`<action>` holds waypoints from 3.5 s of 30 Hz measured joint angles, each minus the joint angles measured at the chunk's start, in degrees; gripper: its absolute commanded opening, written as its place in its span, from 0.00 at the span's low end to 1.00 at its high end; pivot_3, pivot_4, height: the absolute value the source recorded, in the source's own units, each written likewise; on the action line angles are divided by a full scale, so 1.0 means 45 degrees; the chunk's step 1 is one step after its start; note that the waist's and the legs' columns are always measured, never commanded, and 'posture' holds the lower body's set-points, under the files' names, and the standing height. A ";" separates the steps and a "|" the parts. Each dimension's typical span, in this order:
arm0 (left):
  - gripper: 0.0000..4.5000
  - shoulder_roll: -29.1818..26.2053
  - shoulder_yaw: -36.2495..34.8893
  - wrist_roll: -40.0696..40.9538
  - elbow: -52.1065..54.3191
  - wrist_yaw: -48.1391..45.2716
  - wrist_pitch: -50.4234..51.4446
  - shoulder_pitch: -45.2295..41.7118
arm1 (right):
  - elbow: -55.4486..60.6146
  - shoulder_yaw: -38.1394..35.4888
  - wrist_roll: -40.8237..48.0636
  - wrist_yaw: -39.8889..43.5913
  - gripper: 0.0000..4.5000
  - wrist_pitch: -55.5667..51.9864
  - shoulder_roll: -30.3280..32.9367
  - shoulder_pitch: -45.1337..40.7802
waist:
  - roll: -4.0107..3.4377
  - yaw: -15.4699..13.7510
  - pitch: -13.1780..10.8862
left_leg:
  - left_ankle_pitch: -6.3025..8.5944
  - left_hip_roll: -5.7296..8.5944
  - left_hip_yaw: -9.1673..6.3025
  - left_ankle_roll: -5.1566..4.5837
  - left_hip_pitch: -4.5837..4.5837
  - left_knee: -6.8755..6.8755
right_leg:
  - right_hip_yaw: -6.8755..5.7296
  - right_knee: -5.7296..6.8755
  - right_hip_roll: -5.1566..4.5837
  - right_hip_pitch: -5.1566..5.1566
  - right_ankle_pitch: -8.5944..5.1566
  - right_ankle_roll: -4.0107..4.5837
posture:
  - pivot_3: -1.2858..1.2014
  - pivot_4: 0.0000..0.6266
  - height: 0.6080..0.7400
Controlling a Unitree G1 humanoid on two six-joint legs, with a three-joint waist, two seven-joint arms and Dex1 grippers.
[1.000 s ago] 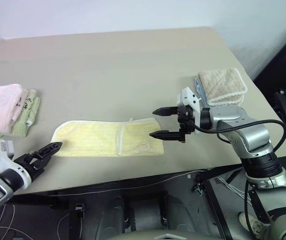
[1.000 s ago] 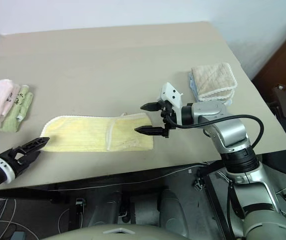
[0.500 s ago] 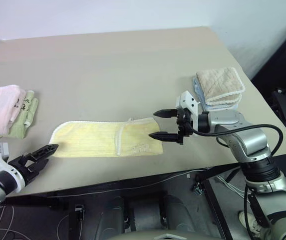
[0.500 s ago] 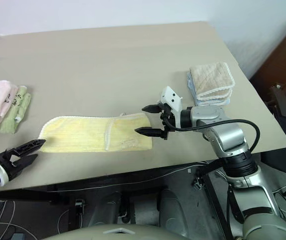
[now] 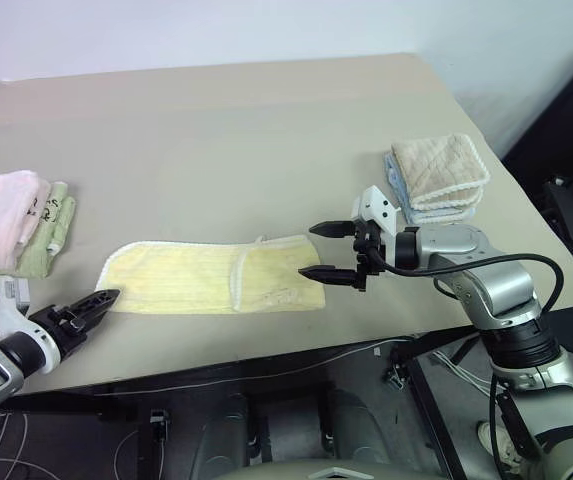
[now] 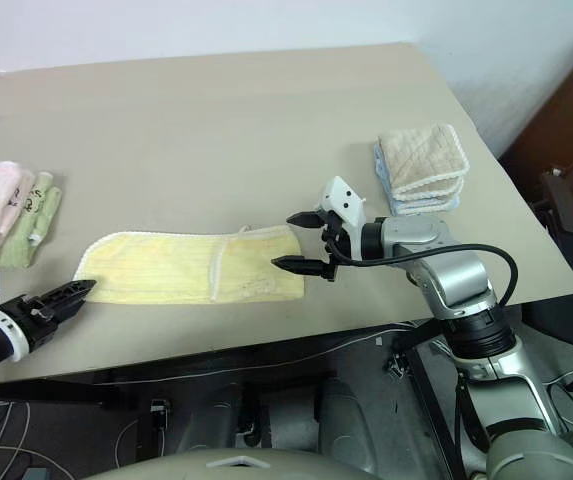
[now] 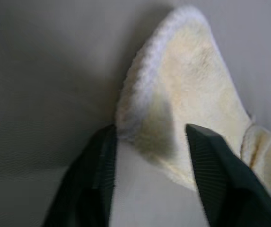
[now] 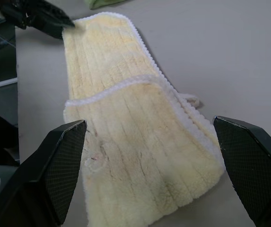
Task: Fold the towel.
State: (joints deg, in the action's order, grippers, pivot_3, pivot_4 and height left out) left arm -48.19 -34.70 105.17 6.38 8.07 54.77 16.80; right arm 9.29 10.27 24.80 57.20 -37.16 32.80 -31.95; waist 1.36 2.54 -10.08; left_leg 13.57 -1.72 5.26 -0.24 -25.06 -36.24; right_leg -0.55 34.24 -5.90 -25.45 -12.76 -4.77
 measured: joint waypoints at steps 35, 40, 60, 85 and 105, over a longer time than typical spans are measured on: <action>0.00 -0.0890 0.5590 -0.6417 0.1436 -0.9547 0.1388 -0.6982 | 0.1183 -0.1371 -0.0376 -0.1403 1.00 -0.0221 0.0652 0.1455 | 0.0014 -0.0309 -0.0004 | -0.0034 -0.0016 0.0036 -0.0037 0.0029 -0.0238 | -0.0010 0.0204 0.0132 0.0055 -0.0001 -0.0020 | 0.52 0.24 1.00; 0.00 0.0532 0.7518 -0.8684 0.0206 -1.0650 0.1083 -0.8612 | 0.1804 -0.1726 -0.0211 -0.1822 1.00 -0.0585 0.0843 0.1906 | 0.0022 -0.0422 -0.0007 | -0.0040 -0.0026 0.0030 -0.0033 0.0037 -0.0255 | -0.0004 0.0218 0.0152 0.0066 -0.0001 -0.0022 | 0.52 0.24 1.00; 0.00 0.4140 1.0041 -1.2540 -0.0920 -1.2639 0.1050 -1.0959 | 0.3241 -0.2487 0.0430 -0.3251 1.00 -0.1586 0.0998 0.2680 | 0.0031 -0.0427 -0.0010 | -0.0041 -0.0029 -0.0050 -0.0043 0.0033 -0.0300 | -0.0002 0.0222 0.0166 0.0096 -0.0004 -0.0041 | 0.52 0.24 1.00; 1.00 0.3525 0.8594 -1.3669 -0.0902 -1.3778 0.0677 -1.1229 | 0.3097 -0.2580 0.1111 -0.3975 0.87 -0.1484 0.0485 0.2470 | 0.0033 -0.0392 -0.0013 | -0.0030 -0.0061 -0.0089 -0.0058 0.0031 -0.0377 | -0.0020 0.0229 0.0180 0.0133 -0.0003 -0.0046 | 0.52 0.24 1.00; 0.01 0.4207 0.8409 -1.6746 -0.2486 -1.5487 -0.6180 -1.0464 | -0.0435 -0.1323 0.1420 -0.5195 0.00 -0.1044 -0.4162 0.0332 | 0.0028 -0.0419 -0.0012 | -0.0026 -0.0067 -0.0082 -0.0059 0.0010 -0.0376 | -0.0031 0.0225 0.0168 0.0123 0.0000 -0.0041 | 0.52 0.24 1.00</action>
State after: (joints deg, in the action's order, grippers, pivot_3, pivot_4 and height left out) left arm -29.26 3.14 29.82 -4.81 -61.62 26.96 -30.28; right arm 7.33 4.32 31.19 33.82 -41.86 14.07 -30.45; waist 1.48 0.65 -10.13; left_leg 13.45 -2.03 4.89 -0.50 -25.01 -37.93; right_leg -0.69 35.25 -5.15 -24.89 -12.76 -4.96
